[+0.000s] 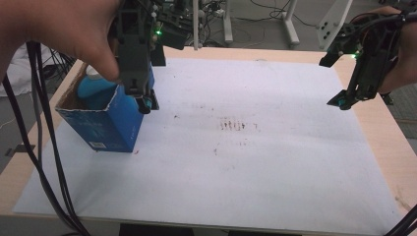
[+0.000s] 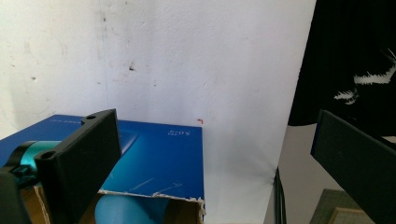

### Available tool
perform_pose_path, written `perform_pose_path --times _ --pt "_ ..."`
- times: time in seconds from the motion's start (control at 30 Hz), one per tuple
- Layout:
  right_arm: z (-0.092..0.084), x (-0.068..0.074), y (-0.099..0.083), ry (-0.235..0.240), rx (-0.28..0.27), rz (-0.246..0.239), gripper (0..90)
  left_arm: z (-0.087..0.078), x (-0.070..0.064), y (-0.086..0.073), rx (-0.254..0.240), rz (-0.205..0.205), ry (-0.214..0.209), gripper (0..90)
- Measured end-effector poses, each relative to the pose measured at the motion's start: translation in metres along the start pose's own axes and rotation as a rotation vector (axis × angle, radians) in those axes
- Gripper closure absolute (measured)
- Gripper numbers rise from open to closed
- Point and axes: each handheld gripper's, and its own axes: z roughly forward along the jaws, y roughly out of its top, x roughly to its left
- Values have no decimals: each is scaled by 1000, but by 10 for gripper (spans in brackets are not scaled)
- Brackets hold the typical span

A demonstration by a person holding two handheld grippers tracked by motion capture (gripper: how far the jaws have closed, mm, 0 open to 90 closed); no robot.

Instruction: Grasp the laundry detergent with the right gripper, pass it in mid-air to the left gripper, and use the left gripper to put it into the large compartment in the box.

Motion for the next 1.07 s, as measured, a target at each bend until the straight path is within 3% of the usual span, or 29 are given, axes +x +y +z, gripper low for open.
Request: perform_pose_path --times 0.1,1.07 --pt "3 2 0 2 20 -3 9 -1 -1 0 0 5 2 17" --pt "12 3 -4 12 24 0 9 5 -2 8 8 15 -19 17"
